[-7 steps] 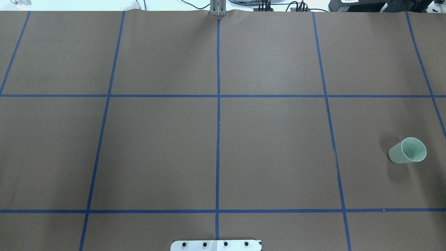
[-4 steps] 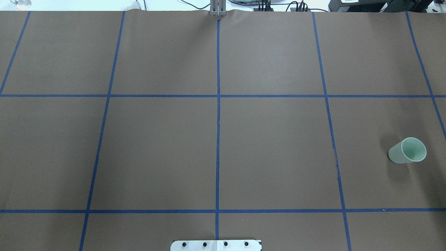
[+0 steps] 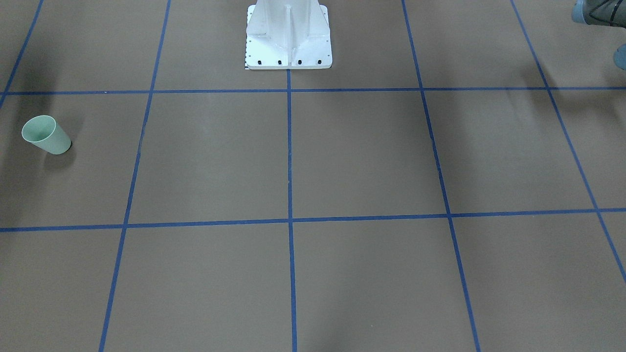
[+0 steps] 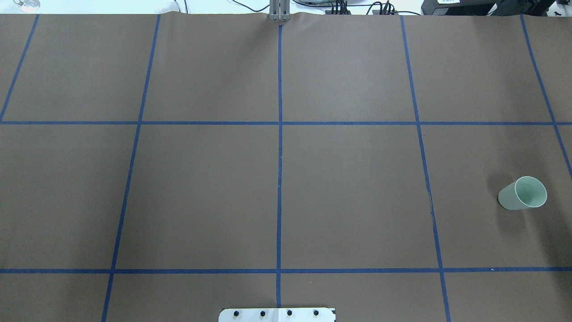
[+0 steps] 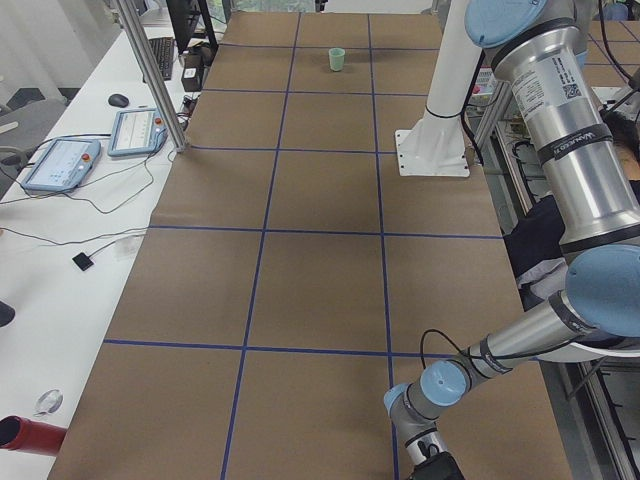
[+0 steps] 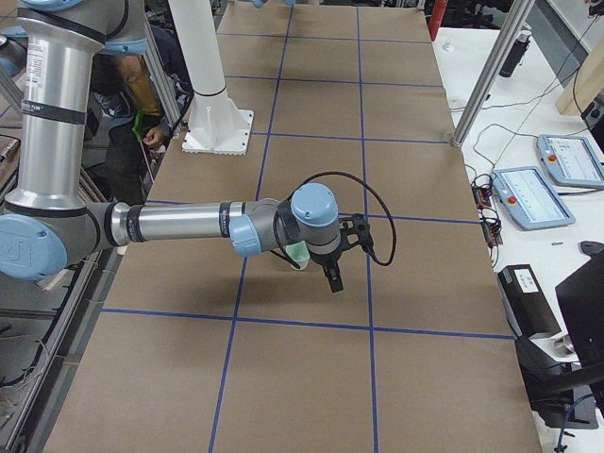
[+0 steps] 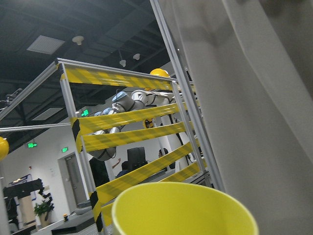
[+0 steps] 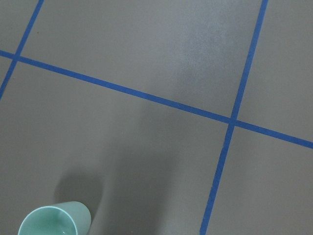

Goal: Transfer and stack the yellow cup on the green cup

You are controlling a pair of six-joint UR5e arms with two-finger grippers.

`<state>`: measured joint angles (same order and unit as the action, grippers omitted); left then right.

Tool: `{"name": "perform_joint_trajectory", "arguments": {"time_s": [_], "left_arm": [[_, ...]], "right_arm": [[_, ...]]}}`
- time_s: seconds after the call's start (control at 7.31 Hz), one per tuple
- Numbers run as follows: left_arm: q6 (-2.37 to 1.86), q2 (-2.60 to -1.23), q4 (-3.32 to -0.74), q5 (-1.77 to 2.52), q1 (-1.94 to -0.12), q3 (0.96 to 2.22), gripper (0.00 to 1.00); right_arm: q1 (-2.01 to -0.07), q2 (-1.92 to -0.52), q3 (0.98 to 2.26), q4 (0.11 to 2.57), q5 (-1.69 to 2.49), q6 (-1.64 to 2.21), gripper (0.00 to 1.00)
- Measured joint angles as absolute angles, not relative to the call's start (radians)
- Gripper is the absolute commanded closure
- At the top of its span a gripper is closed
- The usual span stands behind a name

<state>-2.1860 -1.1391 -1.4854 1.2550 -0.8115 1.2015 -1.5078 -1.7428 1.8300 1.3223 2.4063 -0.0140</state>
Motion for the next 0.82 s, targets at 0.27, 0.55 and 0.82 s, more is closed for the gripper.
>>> {"name": "perform_joint_trajectory", "arguments": {"time_s": [0.27,0.55,0.82], "left_arm": [[-2.099,-1.141,-1.586,1.201,-0.836,1.201,0.94],[-2.050,-1.142,-1.689,1.148,-0.834,1.201,0.94],[-2.018,-1.145,-1.806,1.088,-0.830,1.201,0.94]], "right_arm": [[-1.508,-1.715,1.829,1.323,2.407,0.005,0.00],[-1.508,-1.684,1.824,1.323,2.403,0.040,0.00],[-1.508,-1.668,1.821,1.323,2.400,0.058,0.00]]}}
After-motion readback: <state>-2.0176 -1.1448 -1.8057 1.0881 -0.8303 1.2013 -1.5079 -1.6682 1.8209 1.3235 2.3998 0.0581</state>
